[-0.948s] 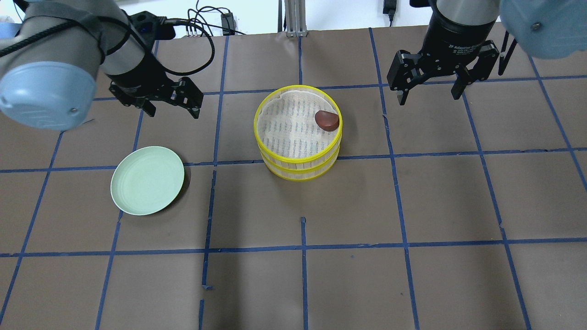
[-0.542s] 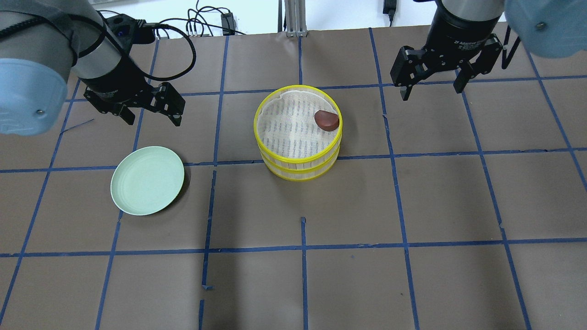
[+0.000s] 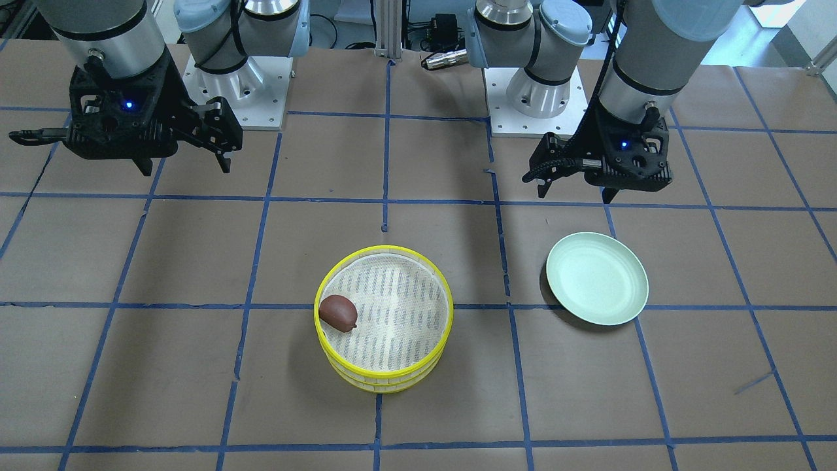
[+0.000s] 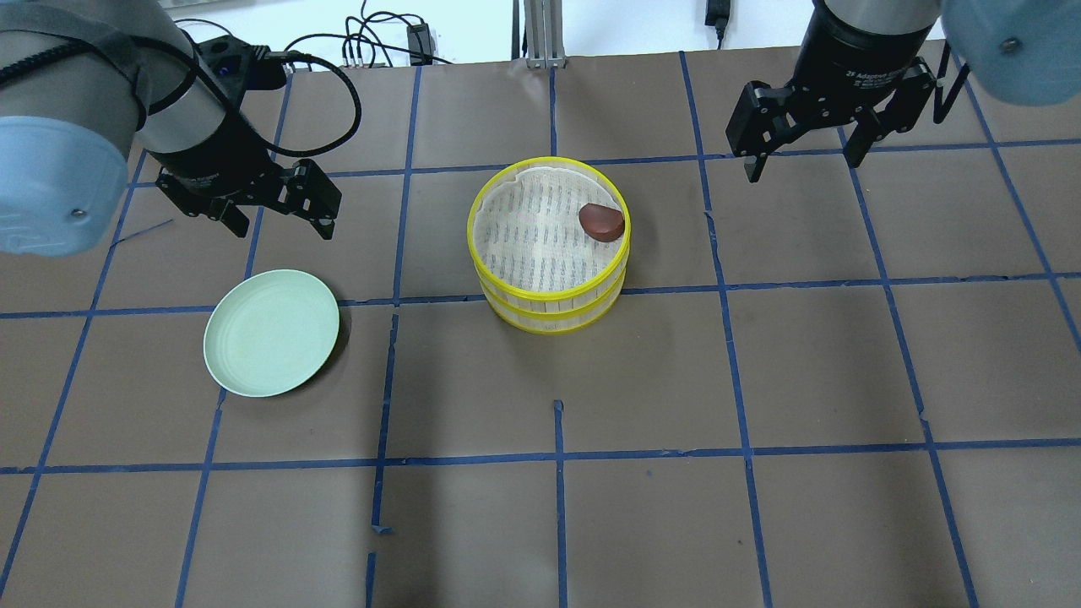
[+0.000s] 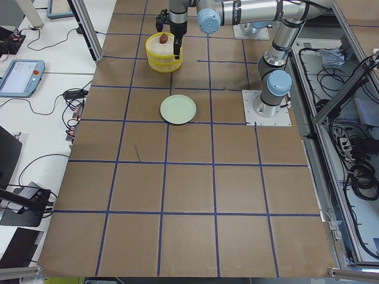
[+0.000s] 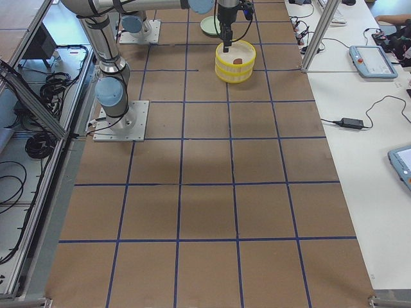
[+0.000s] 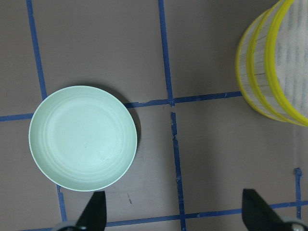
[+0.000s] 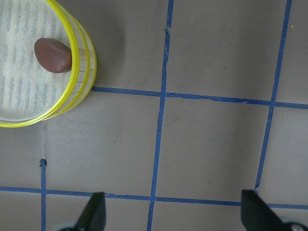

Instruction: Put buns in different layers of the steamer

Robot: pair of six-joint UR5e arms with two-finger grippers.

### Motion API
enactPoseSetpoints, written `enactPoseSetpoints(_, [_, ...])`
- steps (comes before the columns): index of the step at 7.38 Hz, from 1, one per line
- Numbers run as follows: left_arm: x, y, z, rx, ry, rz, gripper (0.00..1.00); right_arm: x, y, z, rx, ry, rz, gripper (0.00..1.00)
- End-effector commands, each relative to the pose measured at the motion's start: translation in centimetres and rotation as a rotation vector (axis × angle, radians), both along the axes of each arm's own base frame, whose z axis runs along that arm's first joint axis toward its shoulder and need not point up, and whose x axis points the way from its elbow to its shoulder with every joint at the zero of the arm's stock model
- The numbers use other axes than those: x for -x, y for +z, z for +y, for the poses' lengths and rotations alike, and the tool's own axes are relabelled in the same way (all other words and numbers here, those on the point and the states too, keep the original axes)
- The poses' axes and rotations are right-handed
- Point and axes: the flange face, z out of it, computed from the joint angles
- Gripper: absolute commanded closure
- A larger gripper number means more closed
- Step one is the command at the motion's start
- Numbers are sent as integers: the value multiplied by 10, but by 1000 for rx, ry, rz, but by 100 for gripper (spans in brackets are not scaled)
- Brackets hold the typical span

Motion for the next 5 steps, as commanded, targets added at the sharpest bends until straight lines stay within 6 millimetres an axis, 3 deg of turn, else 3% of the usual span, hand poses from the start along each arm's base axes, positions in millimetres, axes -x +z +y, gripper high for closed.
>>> enactPoseSetpoints(1, [0,-1,0,-1,-1,0,0,1,3,0,7,-2,0,0])
enactPoseSetpoints(5, [1,-1,0,-4,1,2,0,-4,-2,1,-6,9,2,0])
